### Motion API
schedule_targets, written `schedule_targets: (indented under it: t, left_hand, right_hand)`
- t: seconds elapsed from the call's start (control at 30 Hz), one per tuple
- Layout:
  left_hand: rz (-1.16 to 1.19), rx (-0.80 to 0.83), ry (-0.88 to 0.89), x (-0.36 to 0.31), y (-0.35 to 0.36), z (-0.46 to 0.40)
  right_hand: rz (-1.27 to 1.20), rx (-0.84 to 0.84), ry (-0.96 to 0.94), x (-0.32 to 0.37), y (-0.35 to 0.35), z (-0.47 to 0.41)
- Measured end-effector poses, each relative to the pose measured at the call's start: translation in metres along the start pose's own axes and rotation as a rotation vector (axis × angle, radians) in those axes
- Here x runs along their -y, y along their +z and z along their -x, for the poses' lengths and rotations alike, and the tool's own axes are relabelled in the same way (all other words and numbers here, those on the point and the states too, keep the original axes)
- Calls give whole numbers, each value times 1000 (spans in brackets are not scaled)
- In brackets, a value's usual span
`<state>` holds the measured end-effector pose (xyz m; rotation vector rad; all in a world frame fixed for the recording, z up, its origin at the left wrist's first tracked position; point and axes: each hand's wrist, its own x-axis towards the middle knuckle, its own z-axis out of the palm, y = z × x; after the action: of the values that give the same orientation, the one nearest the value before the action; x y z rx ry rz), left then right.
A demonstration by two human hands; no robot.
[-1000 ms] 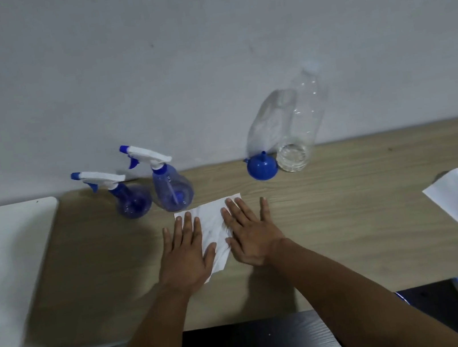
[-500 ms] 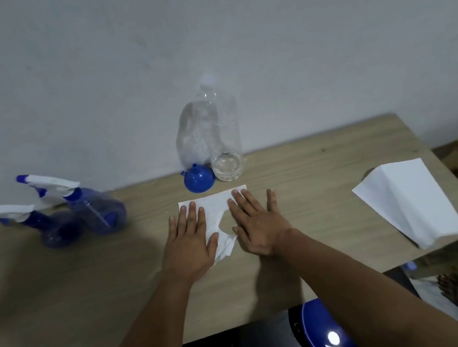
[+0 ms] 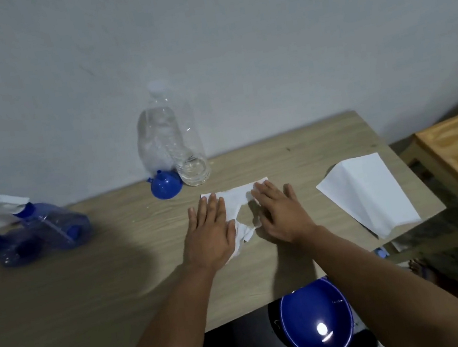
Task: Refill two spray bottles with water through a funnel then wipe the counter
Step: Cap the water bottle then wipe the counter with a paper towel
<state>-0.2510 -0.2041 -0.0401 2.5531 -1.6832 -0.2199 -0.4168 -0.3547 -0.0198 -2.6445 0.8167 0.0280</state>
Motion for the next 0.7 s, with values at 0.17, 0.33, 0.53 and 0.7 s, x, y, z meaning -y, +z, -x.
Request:
schedule_targets:
  t: [0.17,0.33,0.53,0.7]
  left_hand:
    - [-60,-17,26,19,1,-3]
    - [-88,-7,59,30,11,-2]
    - [-110,9,86,16,11,-5]
    - [-82,22,49,-14,14,-9]
  right_hand:
    - [-30,-132,41,29,6,-18]
    - [99,91,41,44,28,-23]
    - [135,51,11,36,39,-17]
    - [119,39,29,20,35,-6]
